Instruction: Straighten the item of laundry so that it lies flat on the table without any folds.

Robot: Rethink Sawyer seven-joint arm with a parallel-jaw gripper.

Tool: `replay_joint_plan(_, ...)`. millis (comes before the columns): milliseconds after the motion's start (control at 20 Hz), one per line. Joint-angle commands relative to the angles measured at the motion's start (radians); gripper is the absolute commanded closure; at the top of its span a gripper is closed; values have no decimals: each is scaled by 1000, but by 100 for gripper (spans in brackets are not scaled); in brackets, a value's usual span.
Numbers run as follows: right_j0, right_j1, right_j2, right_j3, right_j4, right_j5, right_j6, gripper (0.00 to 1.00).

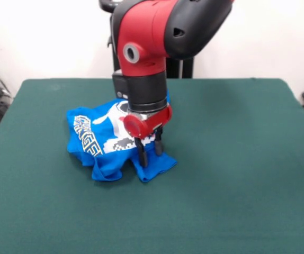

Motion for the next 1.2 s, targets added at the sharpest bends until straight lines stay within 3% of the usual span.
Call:
replay_joint_plan(50,1,94,239,-22,35,-38,-7,0)
replay_joint_plan(650,-1,108,244,-33,37,-17,-9,0)
replay_joint_plan(700,1,109,242,-34,34,-17,-4,100)
replay_joint_plan(1200,5,112,237,-37,28,-21,11,100)
